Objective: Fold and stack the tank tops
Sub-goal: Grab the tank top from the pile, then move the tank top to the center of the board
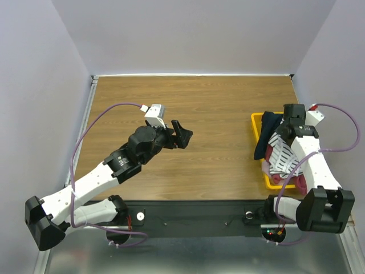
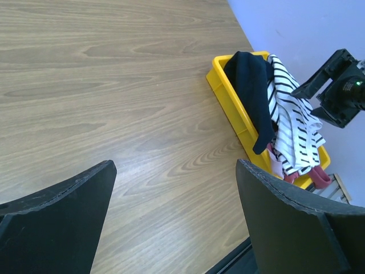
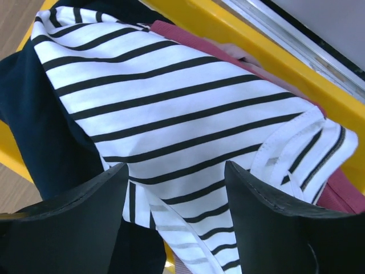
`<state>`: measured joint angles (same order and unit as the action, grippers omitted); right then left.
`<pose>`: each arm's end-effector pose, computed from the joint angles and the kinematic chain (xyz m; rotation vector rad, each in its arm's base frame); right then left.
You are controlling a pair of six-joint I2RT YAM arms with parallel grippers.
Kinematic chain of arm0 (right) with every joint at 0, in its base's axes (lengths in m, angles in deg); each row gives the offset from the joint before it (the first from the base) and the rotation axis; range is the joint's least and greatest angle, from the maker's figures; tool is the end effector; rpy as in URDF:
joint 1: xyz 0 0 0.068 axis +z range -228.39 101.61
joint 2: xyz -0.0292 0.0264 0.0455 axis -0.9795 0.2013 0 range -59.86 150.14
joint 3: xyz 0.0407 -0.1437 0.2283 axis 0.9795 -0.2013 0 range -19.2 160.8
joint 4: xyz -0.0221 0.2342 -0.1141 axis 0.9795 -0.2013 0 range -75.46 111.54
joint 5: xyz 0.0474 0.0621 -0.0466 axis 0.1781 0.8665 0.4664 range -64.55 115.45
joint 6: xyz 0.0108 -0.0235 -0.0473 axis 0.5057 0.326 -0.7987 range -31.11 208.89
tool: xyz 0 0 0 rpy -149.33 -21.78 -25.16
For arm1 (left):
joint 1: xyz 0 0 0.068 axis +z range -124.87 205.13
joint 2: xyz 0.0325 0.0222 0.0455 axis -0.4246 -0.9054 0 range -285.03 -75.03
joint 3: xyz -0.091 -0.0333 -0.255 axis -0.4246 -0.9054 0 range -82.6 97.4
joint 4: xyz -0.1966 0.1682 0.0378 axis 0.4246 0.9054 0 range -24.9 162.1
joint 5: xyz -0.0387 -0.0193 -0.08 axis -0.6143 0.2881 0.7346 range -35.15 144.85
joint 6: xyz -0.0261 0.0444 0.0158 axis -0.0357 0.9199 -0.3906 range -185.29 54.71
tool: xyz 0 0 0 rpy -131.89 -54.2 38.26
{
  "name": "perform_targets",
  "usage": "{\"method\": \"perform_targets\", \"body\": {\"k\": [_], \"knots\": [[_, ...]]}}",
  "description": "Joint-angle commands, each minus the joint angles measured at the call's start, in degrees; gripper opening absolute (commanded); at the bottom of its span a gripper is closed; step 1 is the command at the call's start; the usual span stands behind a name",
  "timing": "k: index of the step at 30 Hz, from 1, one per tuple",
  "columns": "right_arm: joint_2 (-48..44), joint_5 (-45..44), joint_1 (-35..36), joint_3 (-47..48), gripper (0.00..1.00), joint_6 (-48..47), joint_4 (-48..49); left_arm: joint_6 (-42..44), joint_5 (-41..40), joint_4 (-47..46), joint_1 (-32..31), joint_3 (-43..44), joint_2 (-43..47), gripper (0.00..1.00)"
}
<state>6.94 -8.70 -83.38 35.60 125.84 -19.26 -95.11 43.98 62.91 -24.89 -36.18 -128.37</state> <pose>0.2280 -0.0400 0.2815 1.0564 2.0848 -0.4712 0.1475 -0.1654 0.3464 0.1537 1.7247 -0.8931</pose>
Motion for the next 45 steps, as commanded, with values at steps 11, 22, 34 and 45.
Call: {"method": "perform_targets", "body": {"k": [11,22,34,45], "knots": [[3.33,4.0,-0.45,-0.22,0.61,1.46,6.6,1.26,1.29,-2.99,0.71,1.14,1.84,0.98],[2.98,4.18,-0.45,-0.4,0.21,0.67,7.4,1.26,1.38,-2.99,0.98,1.31,1.75,0.98],[-1.76,10.14,-0.45,13.64,0.0,-3.37,1.16,0.91,1.03,-3.08,1.15,1.31,2.8,0.98],[8.85,18.09,20.52,44.32,0.0,-1.53,-2.09,-0.41,-3.62,-1.32,2.12,2.89,5.0,0.98]]}}
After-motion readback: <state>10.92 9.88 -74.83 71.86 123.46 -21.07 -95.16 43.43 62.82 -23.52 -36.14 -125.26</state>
